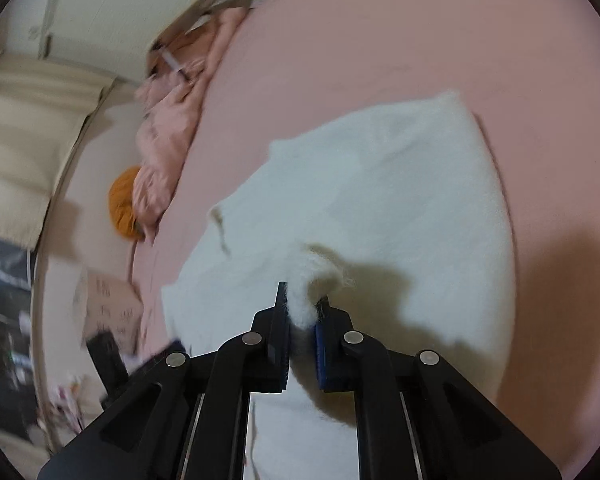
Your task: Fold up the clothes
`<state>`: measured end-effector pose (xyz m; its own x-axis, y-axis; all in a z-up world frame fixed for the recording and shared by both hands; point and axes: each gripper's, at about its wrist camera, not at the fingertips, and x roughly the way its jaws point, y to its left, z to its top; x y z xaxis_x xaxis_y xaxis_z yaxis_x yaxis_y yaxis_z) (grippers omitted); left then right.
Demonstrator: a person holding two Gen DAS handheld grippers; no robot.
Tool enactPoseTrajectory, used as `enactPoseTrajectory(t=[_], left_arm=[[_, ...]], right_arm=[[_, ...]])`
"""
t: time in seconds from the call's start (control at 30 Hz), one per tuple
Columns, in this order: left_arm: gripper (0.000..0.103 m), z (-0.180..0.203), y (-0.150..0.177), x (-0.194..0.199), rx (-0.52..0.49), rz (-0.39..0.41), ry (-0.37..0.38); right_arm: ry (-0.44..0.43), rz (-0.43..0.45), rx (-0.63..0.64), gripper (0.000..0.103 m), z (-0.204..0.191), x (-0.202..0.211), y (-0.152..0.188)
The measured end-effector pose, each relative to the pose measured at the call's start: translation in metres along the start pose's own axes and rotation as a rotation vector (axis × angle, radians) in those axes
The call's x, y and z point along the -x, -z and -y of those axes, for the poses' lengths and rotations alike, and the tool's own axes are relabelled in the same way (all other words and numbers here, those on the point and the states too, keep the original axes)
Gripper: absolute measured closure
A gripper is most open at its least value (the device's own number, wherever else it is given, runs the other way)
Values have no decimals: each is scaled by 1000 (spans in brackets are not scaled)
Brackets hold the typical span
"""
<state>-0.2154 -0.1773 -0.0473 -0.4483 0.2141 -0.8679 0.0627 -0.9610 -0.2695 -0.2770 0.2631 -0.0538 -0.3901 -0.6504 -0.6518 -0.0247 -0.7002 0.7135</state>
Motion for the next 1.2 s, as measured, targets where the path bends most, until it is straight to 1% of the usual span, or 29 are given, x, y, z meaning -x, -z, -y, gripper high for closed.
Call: enactPoseTrajectory(t=[0.03, 0.1, 0.17, 0.23, 0.3, 0.33, 0.4, 0.43, 0.47, 0.5, 0.53, 0.57, 0.63, 0.67, 0.7, 0.77, 0.8, 0.87, 0.93, 0.97, 1.0, 1.03, 1.07, 1.1, 1.13, 1.17, 1.2], left_arm=[[25, -1, -2, 3, 9, 8, 4], [25, -2, -5, 3, 20, 17, 6], [25, -3, -6, -1, 26, 10, 5], [25, -2, -5, -10, 19, -13, -11], [25, 5, -3, -19, -30, -14, -68], [25, 8, -3, -20, -47, -15, -86], [25, 13, -4, -17, -57, -21, -105], [25, 14, -4, -9, -54, -10, -93], [25, 14, -5, 0, -53, 11, -76], [25, 15, -7, 9, -55, 37, -60], [25, 17, -10, 17, -59, 69, -48], [25, 19, -13, 22, -64, 91, -41], [25, 27, -22, 14, -76, 89, -40], [25, 31, -24, 7, -80, 81, -39], [25, 34, -25, -2, -80, 65, -44], [25, 33, -24, -24, -61, 28, -64], [25, 29, -21, -32, -37, 18, -74], [25, 26, -18, -36, -33, 31, -86], [25, 31, -17, -35, -65, 26, -115], [25, 35, -17, -29, -72, 23, -121], [25, 36, -16, -19, -63, 34, -105], [25, 37, -14, -10, -49, 47, -88], [25, 35, -9, -3, -30, 61, -70], [25, 33, -3, 0, -16, 64, -64], [25, 30, 4, -4, -10, 51, -79], [25, 27, 10, -11, -7, 37, -93], [25, 25, 14, -18, -14, 24, -106]], right_arm=[[3, 24, 25, 93, -5, 10, 2], [21, 89, 1, 93, 3, 30, 0], [101, 133, -30, 93, 19, 43, 2], [170, 96, -55, 93, 39, 32, 3], [219, 47, -24, 93, 48, 16, 7], [232, 64, 10, 94, 50, 15, 8], [234, 97, -37, 94, 52, 18, 9], [268, 107, -47, 91, 48, 21, 8], [309, 118, -51, 82, 43, 23, 8], [399, 145, -21, 75, 35, 26, 11], [552, 205, 21, 70, 17, 34, 11], [642, 265, 60, 70, 4, 40, 10], [631, 378, 157, 68, -30, 42, 16], [558, 385, 187, 67, -40, 38, 19], [467, 348, 224, 67, -51, 28, 21], [386, 245, 290, 67, -59, -1, 27], [393, 206, 303, 67, -55, -16, 32], [467, 165, 251, 69, -26, -28, 35], [379, 227, 205, 73, -5, -24, 35], [373, 226, 184, 73, -1, -17, 35], [392, 222, 166, 73, -2, -9, 35], [442, 237, 169, 69, -11, -3, 38], [497, 267, 192, 67, -19, 0, 44], [534, 297, 225, 64, -27, 5, 54], [566, 320, 254, 53, -34, 7, 64], [575, 306, 270, 35, -34, 1, 72], [607, 270, 306, 35, -28, -13, 76]])
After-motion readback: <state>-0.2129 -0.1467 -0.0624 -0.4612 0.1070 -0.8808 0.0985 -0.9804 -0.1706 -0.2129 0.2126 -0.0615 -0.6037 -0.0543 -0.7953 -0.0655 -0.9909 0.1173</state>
